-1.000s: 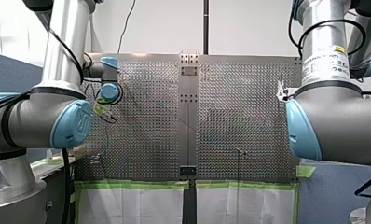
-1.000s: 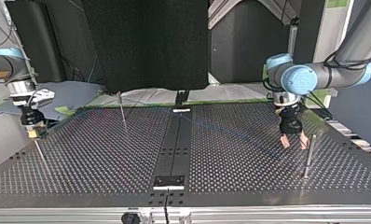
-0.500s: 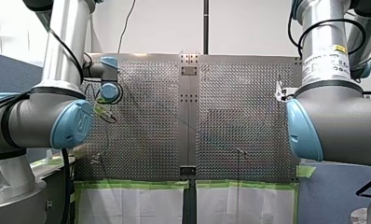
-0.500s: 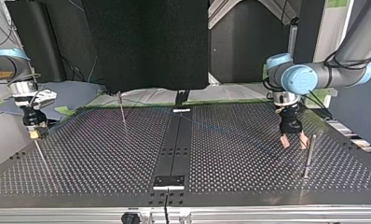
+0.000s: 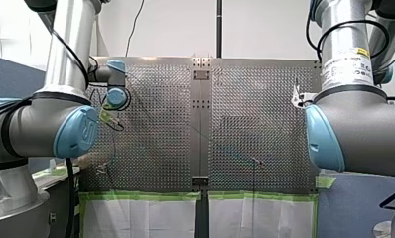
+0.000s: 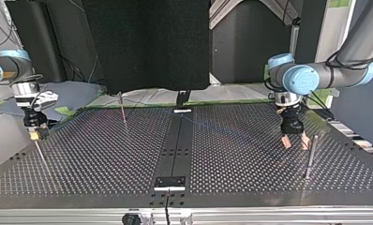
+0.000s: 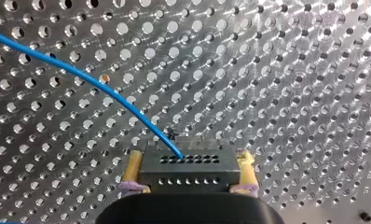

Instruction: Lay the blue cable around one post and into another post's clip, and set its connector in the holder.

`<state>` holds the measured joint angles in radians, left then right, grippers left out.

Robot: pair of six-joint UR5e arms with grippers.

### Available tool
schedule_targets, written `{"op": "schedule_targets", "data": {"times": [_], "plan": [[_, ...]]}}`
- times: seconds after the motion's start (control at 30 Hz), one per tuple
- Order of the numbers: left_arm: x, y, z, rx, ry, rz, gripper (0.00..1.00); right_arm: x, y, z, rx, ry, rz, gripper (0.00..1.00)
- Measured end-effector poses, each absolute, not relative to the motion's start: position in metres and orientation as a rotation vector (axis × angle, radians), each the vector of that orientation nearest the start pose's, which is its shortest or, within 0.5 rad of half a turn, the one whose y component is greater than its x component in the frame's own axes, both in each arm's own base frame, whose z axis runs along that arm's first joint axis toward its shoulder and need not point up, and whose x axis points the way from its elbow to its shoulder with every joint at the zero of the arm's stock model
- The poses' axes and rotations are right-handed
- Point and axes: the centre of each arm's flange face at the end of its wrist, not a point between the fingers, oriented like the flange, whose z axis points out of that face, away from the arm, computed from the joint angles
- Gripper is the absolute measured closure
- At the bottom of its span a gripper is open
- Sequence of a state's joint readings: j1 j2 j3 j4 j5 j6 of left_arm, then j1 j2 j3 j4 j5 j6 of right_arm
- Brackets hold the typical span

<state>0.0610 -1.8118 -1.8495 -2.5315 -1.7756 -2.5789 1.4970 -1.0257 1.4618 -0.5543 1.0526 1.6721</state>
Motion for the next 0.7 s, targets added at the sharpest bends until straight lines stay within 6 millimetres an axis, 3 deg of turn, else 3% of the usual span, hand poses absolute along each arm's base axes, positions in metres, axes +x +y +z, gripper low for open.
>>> {"op": "schedule_targets", "data": {"times": [0.7], "plan": [[0.5537, -0.0810, 0.2902, -0.907, 1.210, -0.615, 0.00, 0.1338, -0.6830, 0.2707, 1.446, -0.946, 1.626, 0.83]]}}
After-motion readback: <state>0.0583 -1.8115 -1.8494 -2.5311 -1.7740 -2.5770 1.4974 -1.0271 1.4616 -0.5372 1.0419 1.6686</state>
